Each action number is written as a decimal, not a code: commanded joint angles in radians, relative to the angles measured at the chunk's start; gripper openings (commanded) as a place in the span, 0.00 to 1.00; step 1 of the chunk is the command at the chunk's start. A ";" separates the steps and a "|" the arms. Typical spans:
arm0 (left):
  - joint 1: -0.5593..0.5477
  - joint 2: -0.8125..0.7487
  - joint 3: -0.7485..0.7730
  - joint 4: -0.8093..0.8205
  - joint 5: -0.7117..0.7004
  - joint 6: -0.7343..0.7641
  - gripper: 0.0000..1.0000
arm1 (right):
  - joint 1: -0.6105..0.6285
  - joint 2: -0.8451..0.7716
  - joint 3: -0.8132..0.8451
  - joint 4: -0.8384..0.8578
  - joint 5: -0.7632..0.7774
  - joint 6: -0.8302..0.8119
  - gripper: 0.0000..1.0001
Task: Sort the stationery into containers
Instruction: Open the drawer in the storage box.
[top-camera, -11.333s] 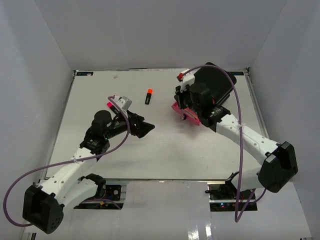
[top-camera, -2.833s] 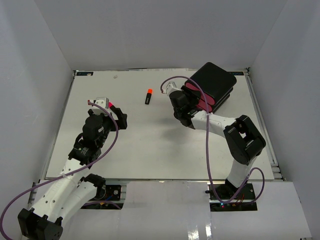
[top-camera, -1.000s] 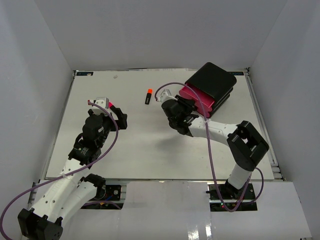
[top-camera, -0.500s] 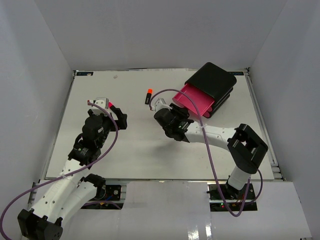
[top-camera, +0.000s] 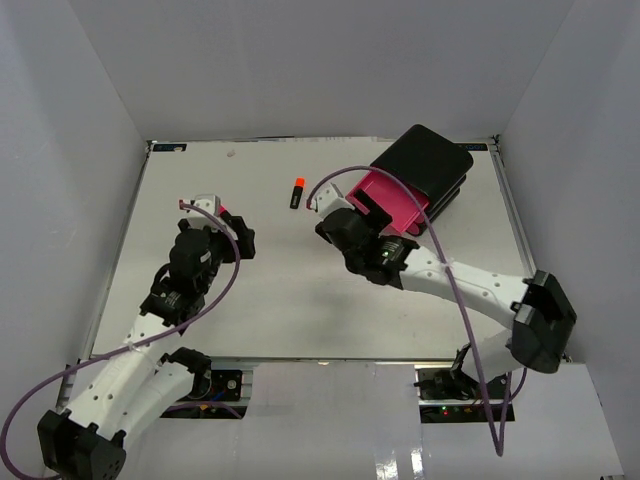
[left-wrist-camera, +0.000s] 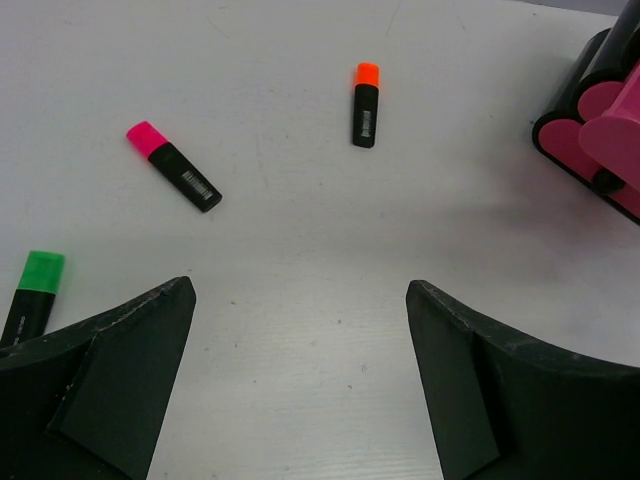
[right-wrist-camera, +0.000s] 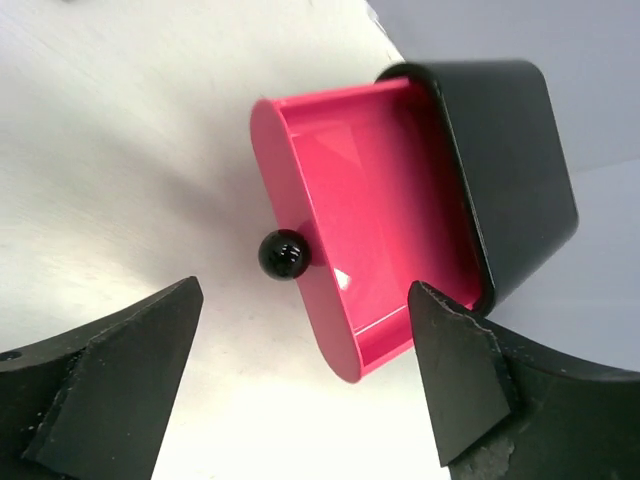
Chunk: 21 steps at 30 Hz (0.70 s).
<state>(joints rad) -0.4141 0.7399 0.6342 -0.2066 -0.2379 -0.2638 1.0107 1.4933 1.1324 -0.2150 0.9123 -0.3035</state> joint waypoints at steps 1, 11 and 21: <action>0.005 0.030 0.007 -0.023 -0.055 -0.012 0.98 | 0.009 -0.187 0.017 0.023 -0.157 0.108 0.91; 0.069 0.208 0.039 -0.119 -0.178 -0.041 0.98 | 0.009 -0.591 -0.310 0.242 -0.404 0.234 0.90; 0.446 0.449 0.093 -0.119 -0.022 -0.044 0.98 | 0.009 -0.651 -0.522 0.334 -0.604 0.296 0.90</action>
<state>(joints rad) -0.0612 1.1534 0.6777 -0.3218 -0.3195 -0.3008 1.0206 0.8608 0.6430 0.0113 0.4191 -0.0425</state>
